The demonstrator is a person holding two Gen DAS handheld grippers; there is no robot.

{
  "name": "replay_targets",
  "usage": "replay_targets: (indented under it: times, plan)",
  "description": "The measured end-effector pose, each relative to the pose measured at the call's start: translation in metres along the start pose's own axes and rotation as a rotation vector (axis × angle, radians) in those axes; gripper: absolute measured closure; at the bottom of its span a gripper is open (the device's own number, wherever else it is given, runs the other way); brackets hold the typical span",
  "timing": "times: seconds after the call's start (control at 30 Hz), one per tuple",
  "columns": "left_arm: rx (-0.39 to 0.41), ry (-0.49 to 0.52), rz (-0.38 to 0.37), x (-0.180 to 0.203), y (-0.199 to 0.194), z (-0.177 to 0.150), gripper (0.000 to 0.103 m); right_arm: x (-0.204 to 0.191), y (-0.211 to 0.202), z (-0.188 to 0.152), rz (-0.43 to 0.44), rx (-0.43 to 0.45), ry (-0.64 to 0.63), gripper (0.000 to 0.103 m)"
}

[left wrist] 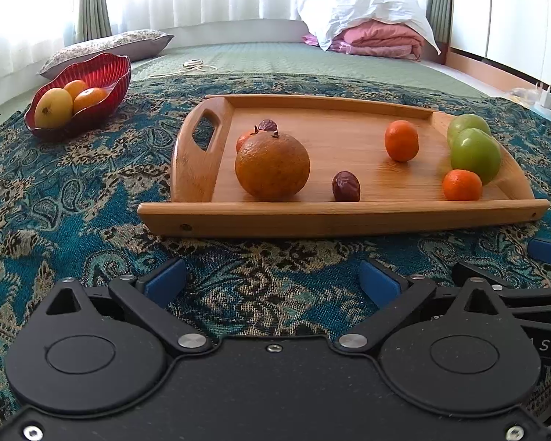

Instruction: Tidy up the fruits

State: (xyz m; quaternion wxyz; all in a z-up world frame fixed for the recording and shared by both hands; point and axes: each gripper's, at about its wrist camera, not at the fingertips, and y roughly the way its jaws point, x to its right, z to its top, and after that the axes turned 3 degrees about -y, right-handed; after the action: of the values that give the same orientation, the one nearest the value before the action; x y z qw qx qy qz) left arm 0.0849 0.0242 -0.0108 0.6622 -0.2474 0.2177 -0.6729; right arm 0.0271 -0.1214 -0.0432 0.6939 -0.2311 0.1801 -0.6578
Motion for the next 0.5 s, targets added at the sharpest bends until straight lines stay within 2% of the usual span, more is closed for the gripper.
replay_targets:
  times: [0.5]
  plan:
    - [-0.001, -0.010, -0.005, -0.0025, 0.0023, -0.0022, 0.000, -0.0038, 0.0026, -0.0018, -0.008, -0.011, -0.032, 0.000]
